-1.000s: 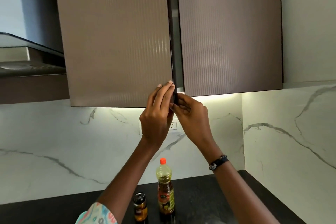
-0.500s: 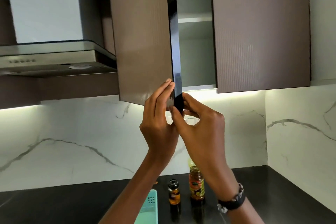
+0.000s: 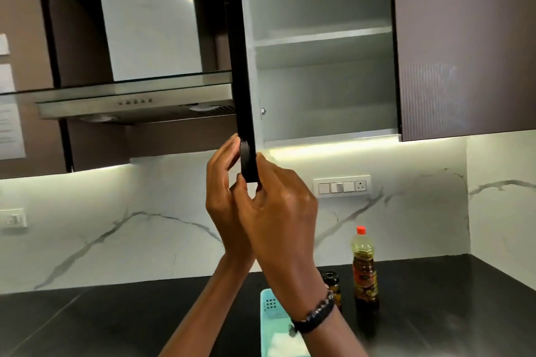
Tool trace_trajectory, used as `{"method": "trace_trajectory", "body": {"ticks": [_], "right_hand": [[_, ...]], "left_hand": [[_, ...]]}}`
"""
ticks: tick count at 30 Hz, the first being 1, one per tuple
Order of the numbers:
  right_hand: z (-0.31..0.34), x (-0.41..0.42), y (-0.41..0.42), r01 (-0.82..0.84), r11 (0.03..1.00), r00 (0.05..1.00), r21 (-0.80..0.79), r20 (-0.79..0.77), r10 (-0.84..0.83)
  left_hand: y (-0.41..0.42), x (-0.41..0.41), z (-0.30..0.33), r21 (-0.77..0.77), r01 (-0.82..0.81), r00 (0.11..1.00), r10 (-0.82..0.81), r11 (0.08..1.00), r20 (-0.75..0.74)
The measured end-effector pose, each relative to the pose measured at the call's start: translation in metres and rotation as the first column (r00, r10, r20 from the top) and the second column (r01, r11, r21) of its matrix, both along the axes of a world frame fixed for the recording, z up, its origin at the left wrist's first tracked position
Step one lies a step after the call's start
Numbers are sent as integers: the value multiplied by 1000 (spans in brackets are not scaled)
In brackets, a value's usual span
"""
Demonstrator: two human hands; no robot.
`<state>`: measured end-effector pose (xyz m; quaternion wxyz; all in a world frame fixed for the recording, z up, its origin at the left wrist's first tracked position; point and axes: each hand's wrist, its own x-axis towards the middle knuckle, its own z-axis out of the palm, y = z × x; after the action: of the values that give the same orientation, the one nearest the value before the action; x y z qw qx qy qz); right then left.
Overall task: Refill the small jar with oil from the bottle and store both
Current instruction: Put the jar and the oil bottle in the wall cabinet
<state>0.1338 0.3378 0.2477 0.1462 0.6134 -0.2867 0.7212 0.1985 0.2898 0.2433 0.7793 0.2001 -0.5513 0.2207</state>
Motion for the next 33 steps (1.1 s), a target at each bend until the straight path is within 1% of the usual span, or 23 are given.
{"method": "trace_trajectory", "body": {"ticks": [4,6,10,14,17,19,22,27,30,33], "right_hand": [[1,24,6,43,999,999,1,-10,-43],[1,26,7,51,999,999,7,0,-51],[0,19,7,35,999,999,26,29,-36],[3,14,11,-35,998,999,49,22,34],[3,4,15,-162,975,986,155,66,153],[3,-5,16,-199,963,979,183,89,185],[6,-25,12,-211,963,975,166,110,195],[11,-65,-12,-200,968,971,154,162,175],[10,-90,-32,-191,966,975,172,150,166],[9,-118,-59,-189,963,977,195,139,163]], "left_hand": [[10,23,1,12,32,999,-32,999,-10],[12,24,0,42,8,1000,-8,999,10],[16,18,0,83,33,999,-35,996,22],[24,15,-1,111,60,998,-59,992,-7],[29,11,-1,147,18,999,-13,989,-34],[30,9,0,110,-45,998,50,993,-37],[30,-3,0,31,-106,994,107,994,-35],[25,-41,7,-16,-194,981,194,981,5],[12,-71,9,-46,-184,981,186,982,47],[-11,-102,10,-14,-157,986,158,988,57]]}}
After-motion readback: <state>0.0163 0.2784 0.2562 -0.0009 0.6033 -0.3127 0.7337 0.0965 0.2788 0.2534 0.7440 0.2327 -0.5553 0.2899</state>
